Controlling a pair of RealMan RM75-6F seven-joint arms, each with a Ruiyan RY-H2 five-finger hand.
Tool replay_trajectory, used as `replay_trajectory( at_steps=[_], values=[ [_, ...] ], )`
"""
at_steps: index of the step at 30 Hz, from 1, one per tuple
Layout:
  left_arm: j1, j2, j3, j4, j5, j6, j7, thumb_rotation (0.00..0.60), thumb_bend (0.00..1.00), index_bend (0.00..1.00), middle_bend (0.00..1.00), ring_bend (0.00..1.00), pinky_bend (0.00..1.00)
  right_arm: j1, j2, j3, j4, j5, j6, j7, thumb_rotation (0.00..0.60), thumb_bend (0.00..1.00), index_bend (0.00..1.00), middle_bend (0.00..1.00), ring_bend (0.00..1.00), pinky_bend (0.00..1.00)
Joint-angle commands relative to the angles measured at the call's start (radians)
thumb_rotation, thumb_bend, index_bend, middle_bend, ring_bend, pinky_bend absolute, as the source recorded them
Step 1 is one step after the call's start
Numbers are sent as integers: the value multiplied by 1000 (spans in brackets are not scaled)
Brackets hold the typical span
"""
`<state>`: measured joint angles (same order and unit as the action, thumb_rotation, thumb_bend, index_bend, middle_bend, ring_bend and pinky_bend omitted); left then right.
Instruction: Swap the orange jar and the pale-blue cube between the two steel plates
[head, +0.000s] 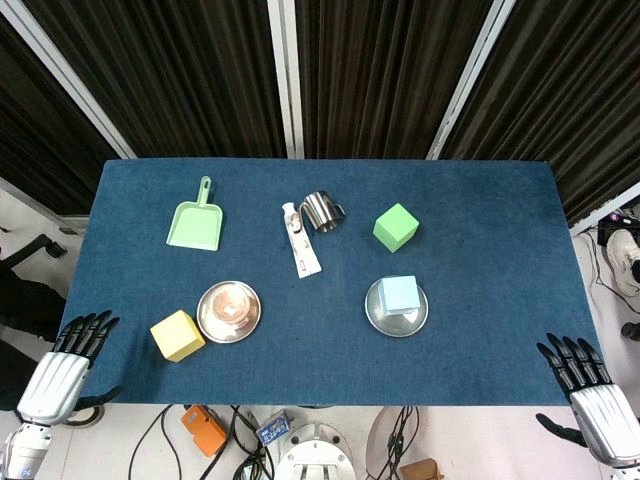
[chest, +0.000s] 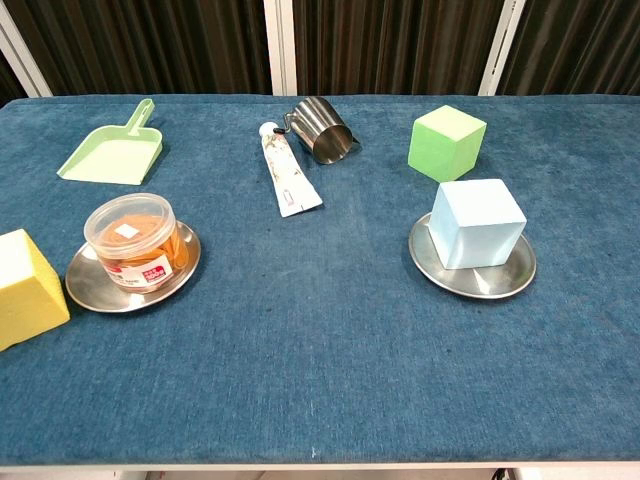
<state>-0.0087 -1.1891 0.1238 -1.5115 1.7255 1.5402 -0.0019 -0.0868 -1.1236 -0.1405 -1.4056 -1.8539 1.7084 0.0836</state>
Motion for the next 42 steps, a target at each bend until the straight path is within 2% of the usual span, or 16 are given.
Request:
replay_trajectory(
  at_steps=[1,5,8,12,15,17,20,24,27,31,37,39,42],
  values=[
    [-3,-8,2,3,13,4,0,600,66,0,0,0,71,0,1,-1,1,-4,3,0,597,96,0,0,0,0],
    [-23,-26,4,7,42,-8,-14,600,66,0,0,0,71,-2,2,0,1,-2,9,5,597,96,0,0,0,0],
    [-58,-34,-3,-33,77,-32,2,600,66,0,0,0,71,-2,2,2,-1,5,4,5,597,96,0,0,0,0],
    [-123,-70,-37,-154,118,-74,33,600,66,0,0,0,71,0,-1,4,-5,9,-3,-4,597,95,0,0,0,0],
    [-180,-102,-82,-268,90,-157,100,600,66,0,0,0,71,3,-1,5,-8,14,-12,-8,596,96,0,0,0,0],
    [-214,-129,-119,-328,44,-219,183,600,66,0,0,0,71,4,-1,7,-10,20,-15,-8,595,96,0,0,0,0],
    [-273,-209,-201,-377,-98,-331,366,600,66,0,0,0,71,7,2,10,-13,29,-23,-4,596,96,0,0,0,0],
    [-338,-302,-286,-360,-325,-424,522,600,66,0,0,0,71,10,7,13,-15,38,-28,8,597,95,0,0,0,0],
    [-373,-351,-325,-324,-471,-442,621,600,66,0,0,0,71,9,12,15,-14,43,-24,20,598,95,0,0,0,0],
    [-401,-382,-336,-295,-604,-440,697,600,66,0,0,0,71,7,16,18,-11,48,-18,35,598,96,0,0,0,0],
    [-436,-411,-330,-272,-719,-417,762,600,70,21,8,7,84,4,16,18,-6,45,-10,41,597,96,0,0,0,0],
    [-446,-430,-331,-258,-737,-397,770,600,88,76,54,57,141,3,16,17,-5,44,-6,43,598,96,0,0,0,0],
    [-456,-459,-332,-238,-748,-368,767,600,136,229,207,197,275,1,17,18,-3,44,0,50,598,96,0,0,0,0]
  ],
)
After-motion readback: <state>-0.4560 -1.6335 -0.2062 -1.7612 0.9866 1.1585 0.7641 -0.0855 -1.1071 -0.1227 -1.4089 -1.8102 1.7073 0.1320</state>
